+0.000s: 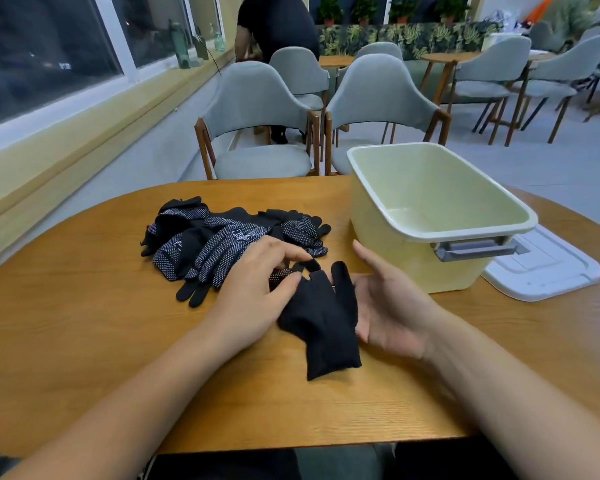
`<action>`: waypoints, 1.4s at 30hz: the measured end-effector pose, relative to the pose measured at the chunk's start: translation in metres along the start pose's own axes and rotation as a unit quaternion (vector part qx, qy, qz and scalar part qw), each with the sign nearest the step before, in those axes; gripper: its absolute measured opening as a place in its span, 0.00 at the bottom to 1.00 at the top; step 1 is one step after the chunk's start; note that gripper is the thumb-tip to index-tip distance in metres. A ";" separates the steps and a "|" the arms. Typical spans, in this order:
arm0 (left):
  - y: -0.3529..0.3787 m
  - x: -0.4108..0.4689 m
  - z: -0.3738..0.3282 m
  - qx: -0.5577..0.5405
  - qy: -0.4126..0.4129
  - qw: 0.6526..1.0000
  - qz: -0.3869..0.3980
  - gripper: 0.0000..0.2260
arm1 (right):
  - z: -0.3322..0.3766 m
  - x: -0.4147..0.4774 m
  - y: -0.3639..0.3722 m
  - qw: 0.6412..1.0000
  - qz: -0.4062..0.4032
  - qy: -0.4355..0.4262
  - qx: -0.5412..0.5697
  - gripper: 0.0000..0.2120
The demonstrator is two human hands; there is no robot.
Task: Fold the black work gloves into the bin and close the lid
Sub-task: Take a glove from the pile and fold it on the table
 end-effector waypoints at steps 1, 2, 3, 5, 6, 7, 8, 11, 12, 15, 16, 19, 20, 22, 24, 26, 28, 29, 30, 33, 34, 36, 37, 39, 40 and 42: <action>-0.002 -0.002 -0.006 0.003 0.003 1.000 -0.003 0.13 | -0.001 -0.002 0.002 1.000 0.003 -0.002 0.006 0.36; -0.004 -0.005 -0.012 0.006 0.007 1.000 -0.007 0.13 | -0.002 -0.003 0.002 1.000 0.005 -0.005 0.011 0.37; -0.006 -0.009 -0.020 0.008 0.012 1.000 -0.011 0.12 | -0.004 -0.004 0.004 1.000 0.006 -0.009 0.013 0.38; -0.005 -0.021 -0.039 0.007 0.035 0.999 -0.004 0.12 | -0.008 -0.006 0.005 1.000 0.000 -0.019 0.016 0.39; -0.002 -0.029 -0.048 0.003 0.048 0.999 0.011 0.15 | -0.011 -0.006 0.004 0.999 -0.007 -0.026 0.018 0.39; 0.002 -0.036 -0.056 0.002 0.053 0.998 0.033 0.19 | -0.013 -0.008 0.004 0.999 -0.016 -0.033 0.020 0.38; 0.007 -0.044 -0.061 0.010 0.053 0.997 0.056 0.23 | -0.015 -0.009 0.003 0.999 -0.022 -0.041 0.028 0.38; 0.019 -0.058 -0.063 0.060 0.052 0.994 0.072 0.26 | -0.017 -0.016 0.008 0.997 -0.018 -0.059 0.042 0.38; 0.020 -0.060 -0.062 0.068 0.053 0.994 0.071 0.26 | -0.017 -0.017 0.009 0.997 -0.019 -0.064 0.048 0.38; 0.020 -0.065 -0.068 0.085 0.057 0.992 0.078 0.30 | -0.016 -0.025 0.011 0.995 -0.027 -0.073 0.055 0.36; 0.020 -0.067 -0.072 0.097 0.055 0.991 0.078 0.32 | -0.016 -0.027 0.011 0.995 -0.030 -0.074 0.062 0.36; 0.020 -0.067 -0.082 0.136 0.041 0.988 0.061 0.30 | -0.017 -0.029 0.010 0.994 -0.045 -0.068 0.074 0.37; 0.018 -0.066 -0.082 0.130 0.031 0.990 0.048 0.28 | -0.017 -0.029 0.008 0.994 -0.046 -0.068 0.076 0.39; 0.012 -0.060 -0.080 0.074 -0.016 0.997 0.029 0.26 | -0.018 -0.029 0.007 0.993 -0.050 -0.072 0.079 0.41; 0.002 -0.053 -0.072 -0.001 -0.082 0.997 -0.001 0.23 | -0.021 -0.030 0.005 0.991 -0.060 -0.084 0.080 0.42; -0.010 -0.046 -0.064 -0.092 -0.141 0.985 -0.041 0.21 | -0.028 -0.033 -0.002 0.989 -0.086 -0.093 0.070 0.42; -0.020 -0.043 -0.060 -0.208 -0.179 0.959 -0.074 0.20 | -0.039 -0.037 -0.006 0.991 -0.102 -0.077 0.033 0.41; -0.024 -0.043 -0.060 -0.265 -0.188 0.942 -0.084 0.19 | -0.045 -0.041 -0.005 0.993 -0.100 -0.058 0.005 0.41; -0.027 -0.042 -0.060 -0.315 -0.190 0.926 -0.087 0.19 | -0.052 -0.044 -0.001 0.995 -0.089 -0.032 -0.017 0.41; -0.032 -0.050 -0.068 -0.408 -0.169 0.895 -0.065 0.19 | -0.064 -0.048 0.012 0.999 -0.021 0.030 -0.014 0.46; -0.033 -0.055 -0.072 -0.420 -0.159 0.892 -0.053 0.19 | -0.065 -0.047 0.017 0.999 0.000 0.036 0.000 0.48; -0.033 -0.066 -0.073 -0.422 -0.156 0.892 -0.039 0.19 | -0.063 -0.042 0.024 0.999 0.009 0.020 0.028 0.47; -0.033 -0.071 -0.072 -0.415 -0.157 0.896 -0.036 0.19 | -0.059 -0.039 0.025 0.999 0.001 -0.001 0.045 0.46; -0.033 -0.080 -0.066 -0.397 -0.168 0.902 -0.030 0.20 | -0.048 -0.033 0.024 0.996 -0.022 -0.057 0.070 0.42; -0.032 -0.083 -0.063 -0.396 -0.178 0.900 -0.021 0.20 | -0.042 -0.031 0.024 0.994 -0.032 -0.081 0.071 0.40; -0.029 -0.090 -0.060 -0.394 -0.201 0.897 0.007 0.21 | -0.033 -0.030 0.023 0.991 -0.049 -0.110 0.052 0.36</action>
Point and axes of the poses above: each hand's wrist, its own x-axis towards the middle knuckle, its own y-axis out of the palm, z = x × y, the point moved 4 cm from there along x, towards the middle knuckle, and after that the axes turned 9 degrees about x, right-handed, at the moved point
